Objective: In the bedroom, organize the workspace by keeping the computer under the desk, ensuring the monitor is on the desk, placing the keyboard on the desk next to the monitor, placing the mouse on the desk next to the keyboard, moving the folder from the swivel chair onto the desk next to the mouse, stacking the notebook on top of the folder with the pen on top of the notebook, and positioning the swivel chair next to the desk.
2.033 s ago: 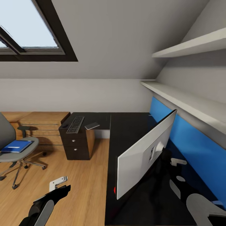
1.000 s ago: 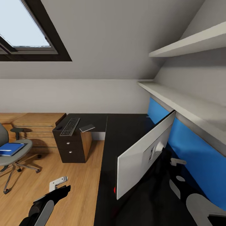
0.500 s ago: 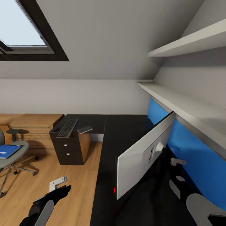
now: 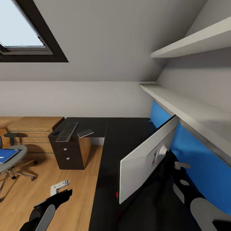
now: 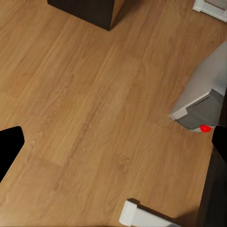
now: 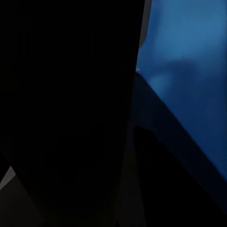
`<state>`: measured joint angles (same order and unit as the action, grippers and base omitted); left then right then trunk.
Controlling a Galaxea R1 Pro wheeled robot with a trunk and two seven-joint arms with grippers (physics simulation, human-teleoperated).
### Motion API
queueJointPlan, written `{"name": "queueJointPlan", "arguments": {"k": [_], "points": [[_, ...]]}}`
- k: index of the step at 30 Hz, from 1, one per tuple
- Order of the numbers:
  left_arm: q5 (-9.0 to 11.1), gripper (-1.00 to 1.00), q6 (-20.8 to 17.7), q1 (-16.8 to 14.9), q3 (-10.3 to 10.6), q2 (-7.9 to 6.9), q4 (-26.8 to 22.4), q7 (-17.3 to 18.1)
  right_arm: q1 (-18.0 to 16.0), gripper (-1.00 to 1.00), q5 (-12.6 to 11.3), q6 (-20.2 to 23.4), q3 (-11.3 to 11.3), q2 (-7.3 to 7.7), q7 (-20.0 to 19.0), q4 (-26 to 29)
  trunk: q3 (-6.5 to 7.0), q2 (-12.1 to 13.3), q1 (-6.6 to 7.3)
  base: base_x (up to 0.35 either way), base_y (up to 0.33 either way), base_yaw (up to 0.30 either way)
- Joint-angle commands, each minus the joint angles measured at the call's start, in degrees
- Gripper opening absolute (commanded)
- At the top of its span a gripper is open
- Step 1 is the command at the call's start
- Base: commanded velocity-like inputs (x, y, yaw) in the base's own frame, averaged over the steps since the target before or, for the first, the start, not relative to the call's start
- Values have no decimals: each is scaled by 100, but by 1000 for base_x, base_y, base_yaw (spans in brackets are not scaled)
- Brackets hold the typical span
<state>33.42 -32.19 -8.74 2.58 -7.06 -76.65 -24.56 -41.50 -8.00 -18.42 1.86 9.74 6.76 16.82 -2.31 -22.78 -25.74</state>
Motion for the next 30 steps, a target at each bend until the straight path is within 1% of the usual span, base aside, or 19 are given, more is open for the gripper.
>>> {"name": "queueJointPlan", "arguments": {"k": [1,5,10,18,23,30], "points": [[60,100,-7,-5,16,-6,-8,-61,-7,-100,-88,-31,-19,2,1,-3,-13,-14,-4,8,-7,0],[60,100,-7,-5,22,-6,-8,-61,-7,-100,-88,-31,-19,2,1,-3,-13,-14,-4,26,-22,0],[60,100,-7,-5,23,-6,-8,-66,-7,-100,-88,-33,-19,2,1,-3,-13,-14,-4,124,-113,0],[61,100,-10,-5,23,-6,-8,-66,-7,-100,-88,-34,-19,2,1,-3,-13,-14,-4,20,-19,0],[62,100,-11,-5,27,-6,-8,-66,-7,-100,-88,-34,-19,2,1,-3,-13,-14,-4,105,-99,0],[64,100,-11,-5,26,-6,-8,-66,-7,-100,-88,-35,-19,2,1,-3,-13,-14,-4,9,-9,0]]}}
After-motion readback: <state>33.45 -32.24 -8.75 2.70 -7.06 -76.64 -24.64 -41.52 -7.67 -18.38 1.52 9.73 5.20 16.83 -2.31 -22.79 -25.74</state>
